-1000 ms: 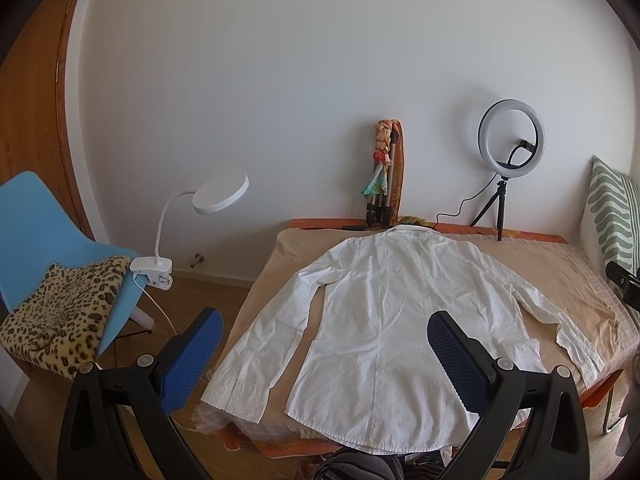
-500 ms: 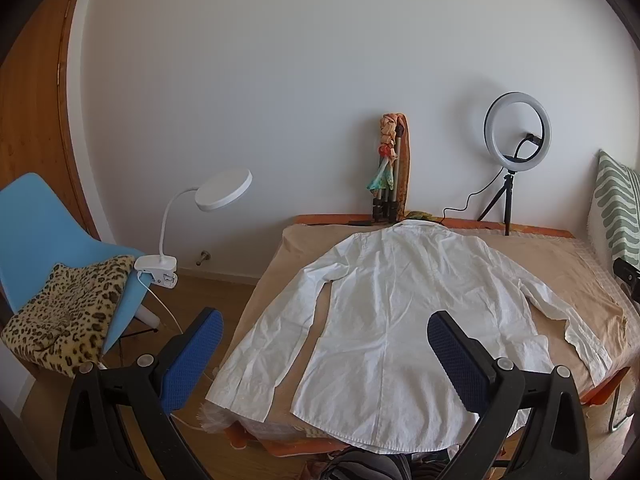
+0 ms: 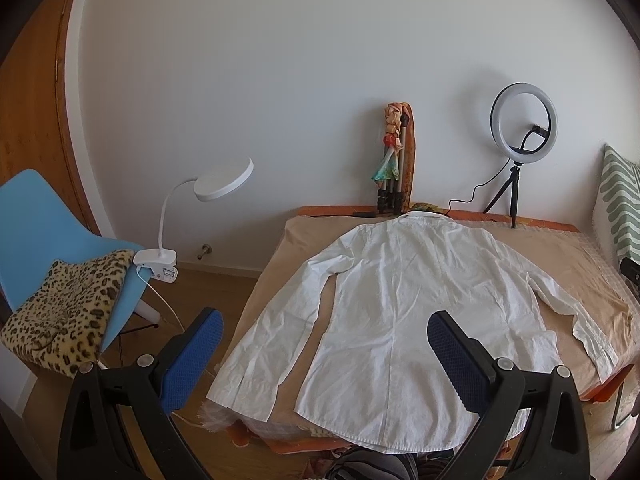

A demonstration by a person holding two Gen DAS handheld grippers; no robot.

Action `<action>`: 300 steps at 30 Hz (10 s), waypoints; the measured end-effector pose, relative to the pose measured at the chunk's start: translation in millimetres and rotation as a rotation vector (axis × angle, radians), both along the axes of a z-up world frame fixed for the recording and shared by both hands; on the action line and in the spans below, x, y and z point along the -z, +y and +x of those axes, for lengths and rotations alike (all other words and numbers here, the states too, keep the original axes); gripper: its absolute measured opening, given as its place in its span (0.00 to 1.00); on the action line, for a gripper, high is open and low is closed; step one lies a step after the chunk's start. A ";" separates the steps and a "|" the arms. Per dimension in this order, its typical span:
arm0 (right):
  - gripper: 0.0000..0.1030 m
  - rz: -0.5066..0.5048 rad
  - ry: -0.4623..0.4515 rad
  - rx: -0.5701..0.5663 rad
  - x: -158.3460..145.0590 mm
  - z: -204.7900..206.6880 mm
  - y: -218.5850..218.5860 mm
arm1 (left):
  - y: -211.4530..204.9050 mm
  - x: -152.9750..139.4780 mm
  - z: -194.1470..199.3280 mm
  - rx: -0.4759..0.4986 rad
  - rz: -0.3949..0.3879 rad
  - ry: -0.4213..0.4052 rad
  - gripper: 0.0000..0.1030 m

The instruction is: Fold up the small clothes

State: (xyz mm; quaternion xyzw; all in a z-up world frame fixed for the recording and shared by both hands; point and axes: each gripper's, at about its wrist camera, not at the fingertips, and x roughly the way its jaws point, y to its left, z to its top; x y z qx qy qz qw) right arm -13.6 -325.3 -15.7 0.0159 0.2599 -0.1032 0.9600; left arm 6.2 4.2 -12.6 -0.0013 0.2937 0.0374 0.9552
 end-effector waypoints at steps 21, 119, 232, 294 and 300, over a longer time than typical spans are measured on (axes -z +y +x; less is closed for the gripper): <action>1.00 0.007 0.012 0.005 8.7 6.9 2.2 | 12.2 3.1 8.4 -0.013 0.003 0.004 1.00; 0.57 0.364 0.459 -0.569 133.2 253.8 152.4 | 54.8 155.8 32.0 0.363 -0.213 0.235 0.33; 0.45 0.696 0.643 -0.610 232.1 126.4 86.4 | 7.6 212.9 67.8 0.358 -0.637 0.482 0.20; 0.59 0.385 0.363 0.060 180.5 78.0 -289.2 | -153.6 120.5 33.5 0.540 -0.260 0.263 0.82; 0.59 0.388 0.423 0.047 201.8 87.6 -297.3 | -158.2 132.4 44.3 0.550 -0.308 0.314 0.83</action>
